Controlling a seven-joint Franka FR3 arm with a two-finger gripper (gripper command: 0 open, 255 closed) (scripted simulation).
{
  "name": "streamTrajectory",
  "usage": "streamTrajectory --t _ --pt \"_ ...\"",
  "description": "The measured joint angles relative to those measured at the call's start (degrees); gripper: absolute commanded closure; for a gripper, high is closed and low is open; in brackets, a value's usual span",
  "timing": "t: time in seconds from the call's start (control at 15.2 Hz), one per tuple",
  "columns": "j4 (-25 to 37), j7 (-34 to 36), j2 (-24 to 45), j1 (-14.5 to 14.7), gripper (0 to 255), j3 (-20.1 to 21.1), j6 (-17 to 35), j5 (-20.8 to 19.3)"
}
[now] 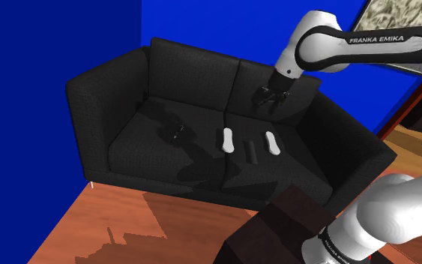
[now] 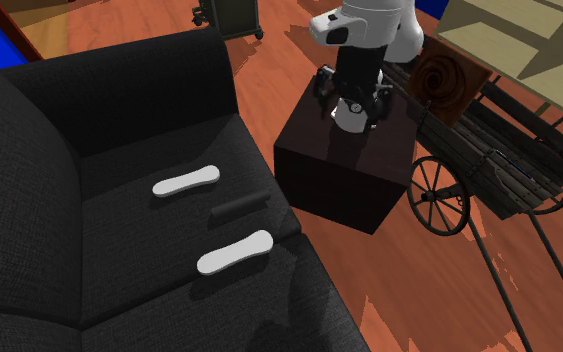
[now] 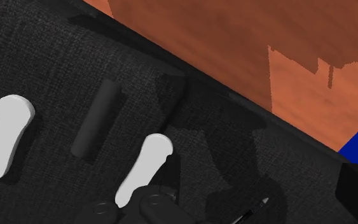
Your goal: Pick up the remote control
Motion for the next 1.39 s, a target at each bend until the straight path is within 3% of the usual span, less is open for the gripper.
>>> streamTrajectory --t 0.53,1.39 --pt "3.73 3.22 15.88 -2.58 0 -0.47 11.18 -1.46" --pt "18.25 8.26 42.53 -5.46 0 -3.16 21.69 -3.24"
